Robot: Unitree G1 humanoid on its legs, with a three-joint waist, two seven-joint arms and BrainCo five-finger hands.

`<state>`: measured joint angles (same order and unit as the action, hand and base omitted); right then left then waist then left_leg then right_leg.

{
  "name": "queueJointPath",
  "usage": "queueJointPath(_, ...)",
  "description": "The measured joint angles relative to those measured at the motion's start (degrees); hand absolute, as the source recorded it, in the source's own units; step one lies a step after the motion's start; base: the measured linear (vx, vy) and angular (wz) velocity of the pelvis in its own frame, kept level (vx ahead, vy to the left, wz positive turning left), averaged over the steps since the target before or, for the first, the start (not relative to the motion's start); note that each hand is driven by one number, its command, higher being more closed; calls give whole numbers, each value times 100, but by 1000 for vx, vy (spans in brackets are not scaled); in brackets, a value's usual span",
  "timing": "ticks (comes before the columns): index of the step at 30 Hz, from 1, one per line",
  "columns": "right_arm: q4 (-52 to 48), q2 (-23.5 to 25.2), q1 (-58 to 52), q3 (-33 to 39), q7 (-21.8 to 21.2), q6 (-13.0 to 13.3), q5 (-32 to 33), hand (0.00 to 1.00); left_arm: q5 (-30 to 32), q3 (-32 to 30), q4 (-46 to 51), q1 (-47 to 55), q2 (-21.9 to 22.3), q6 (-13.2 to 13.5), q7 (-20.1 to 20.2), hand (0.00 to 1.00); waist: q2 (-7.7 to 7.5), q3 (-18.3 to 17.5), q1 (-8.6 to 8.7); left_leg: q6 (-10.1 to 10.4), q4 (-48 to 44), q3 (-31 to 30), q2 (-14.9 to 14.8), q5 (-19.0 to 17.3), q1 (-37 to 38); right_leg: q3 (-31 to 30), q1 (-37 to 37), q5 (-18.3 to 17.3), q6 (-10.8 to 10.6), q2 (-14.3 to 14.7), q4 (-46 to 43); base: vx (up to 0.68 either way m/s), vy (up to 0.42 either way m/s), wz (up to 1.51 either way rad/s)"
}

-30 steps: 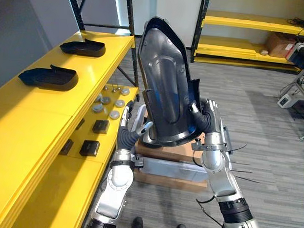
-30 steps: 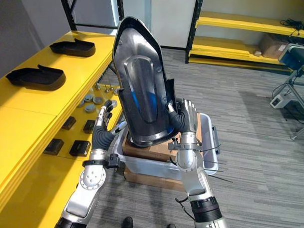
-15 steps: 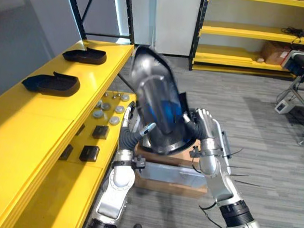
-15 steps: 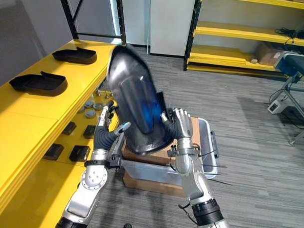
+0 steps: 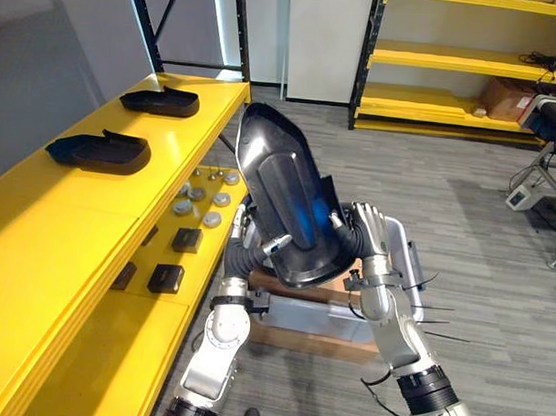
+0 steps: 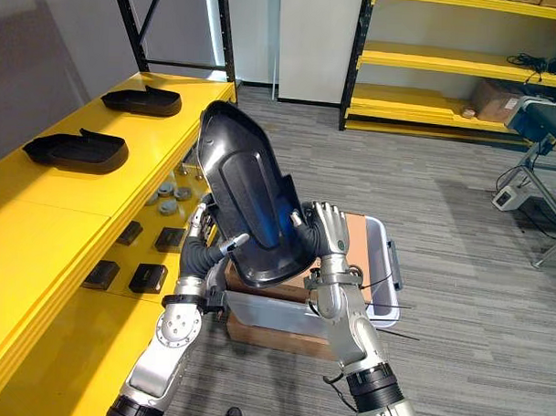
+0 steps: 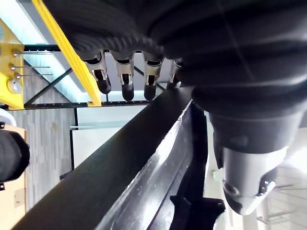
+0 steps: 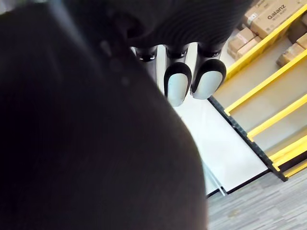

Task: Walk over and take plastic housings, then place them on the shelf

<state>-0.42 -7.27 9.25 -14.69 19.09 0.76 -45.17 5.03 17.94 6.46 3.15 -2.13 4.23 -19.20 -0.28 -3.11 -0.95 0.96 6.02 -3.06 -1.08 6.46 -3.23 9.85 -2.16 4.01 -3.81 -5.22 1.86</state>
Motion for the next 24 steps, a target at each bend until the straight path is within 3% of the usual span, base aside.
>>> queueJointPath(12,-577,-115,21,-570,223,7,389,100,-769,317,-288,33,-163,58,28,100,-43,-38,0,24,-1,85,-24,-19,13,-70,-9,6,2,21,22,0,0,-3)
queueJointPath(13,-577,-119,21,-589,213,7,411,0,-795,314,-288,34,-164,57,17,100,-41,-38,1,25,-1,91,-26,-20,16,-74,-9,6,4,21,22,0,0,0)
queueJointPath(18,-578,-124,22,-781,173,36,735,0,-835,222,-314,76,-173,15,-62,100,-40,-39,3,53,-1,142,-51,-39,40,-109,-8,7,12,42,21,-1,-4,-4)
queueJointPath(24,-577,-133,20,-822,-237,114,1588,0,-742,99,-310,95,-241,11,-88,100,-22,-53,2,55,-1,144,-77,-40,53,-113,1,6,15,65,22,0,-2,-1)
